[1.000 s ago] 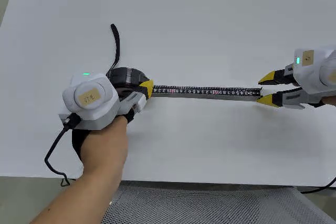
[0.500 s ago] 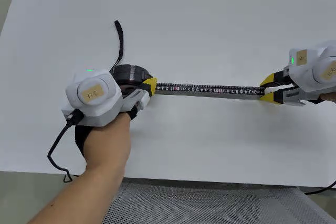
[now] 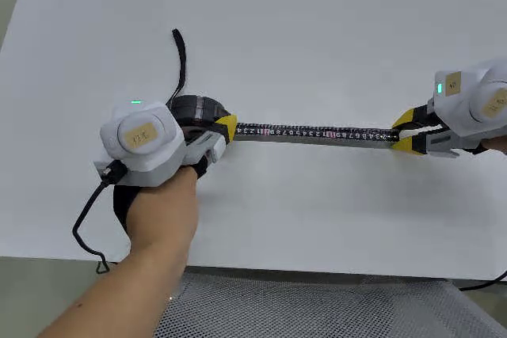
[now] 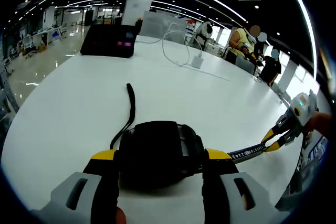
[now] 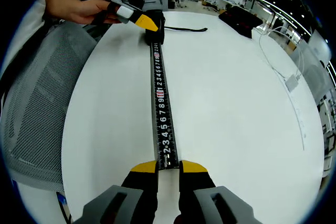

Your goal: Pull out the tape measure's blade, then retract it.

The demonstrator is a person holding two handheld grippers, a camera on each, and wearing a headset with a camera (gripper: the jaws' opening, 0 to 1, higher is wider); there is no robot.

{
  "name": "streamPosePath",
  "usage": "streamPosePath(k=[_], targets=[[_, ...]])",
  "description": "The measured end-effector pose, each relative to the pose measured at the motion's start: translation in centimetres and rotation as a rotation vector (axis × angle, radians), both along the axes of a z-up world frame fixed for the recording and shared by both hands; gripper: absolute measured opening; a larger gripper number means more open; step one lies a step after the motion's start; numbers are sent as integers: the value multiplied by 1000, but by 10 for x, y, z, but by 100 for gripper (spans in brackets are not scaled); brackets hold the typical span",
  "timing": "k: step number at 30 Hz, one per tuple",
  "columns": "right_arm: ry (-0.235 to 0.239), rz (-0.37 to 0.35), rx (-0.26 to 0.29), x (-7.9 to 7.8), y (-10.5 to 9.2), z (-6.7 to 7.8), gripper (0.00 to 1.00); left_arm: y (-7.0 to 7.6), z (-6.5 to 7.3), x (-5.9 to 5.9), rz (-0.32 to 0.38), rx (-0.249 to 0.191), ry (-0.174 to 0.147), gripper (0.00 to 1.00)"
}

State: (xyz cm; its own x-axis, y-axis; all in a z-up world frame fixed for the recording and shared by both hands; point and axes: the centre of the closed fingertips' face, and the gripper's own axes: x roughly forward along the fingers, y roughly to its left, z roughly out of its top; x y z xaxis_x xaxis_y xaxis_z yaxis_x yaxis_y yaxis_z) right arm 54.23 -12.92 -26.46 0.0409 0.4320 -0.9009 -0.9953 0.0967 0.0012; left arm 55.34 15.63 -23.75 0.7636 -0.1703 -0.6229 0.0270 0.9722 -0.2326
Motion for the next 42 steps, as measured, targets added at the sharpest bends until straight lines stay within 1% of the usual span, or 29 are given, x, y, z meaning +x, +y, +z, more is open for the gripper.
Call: streamPosePath(k=[6, 9, 14, 16, 18, 25, 29, 32, 42], targets=[[6, -2, 12, -1, 3, 0, 10, 1, 0, 0, -9, 10, 3, 58], [10, -8, 15, -1, 3, 0, 10, 1, 0, 0, -12, 8, 17, 57], [8, -4, 14, -1, 3, 0, 10, 1, -1, 0, -14, 9, 14, 57], [7, -9, 12, 1, 3, 0, 10, 1, -1, 0, -14, 4, 14, 57], [14, -12, 23, -1, 8, 1, 10, 1, -1, 0, -14, -7, 12, 57], [17, -13, 37, -2, 13, 2, 9, 1, -1, 0, -11, -24, 11, 57], [20, -10, 41, -3, 17, 2, 9, 1, -1, 0, -11, -27, 12, 57], [19, -13, 51, -2, 21, 3, 9, 2, 0, 0, -1, -45, 13, 57], [25, -10, 73, -1, 33, 5, 9, 2, -1, 0, -4, -49, 12, 57]])
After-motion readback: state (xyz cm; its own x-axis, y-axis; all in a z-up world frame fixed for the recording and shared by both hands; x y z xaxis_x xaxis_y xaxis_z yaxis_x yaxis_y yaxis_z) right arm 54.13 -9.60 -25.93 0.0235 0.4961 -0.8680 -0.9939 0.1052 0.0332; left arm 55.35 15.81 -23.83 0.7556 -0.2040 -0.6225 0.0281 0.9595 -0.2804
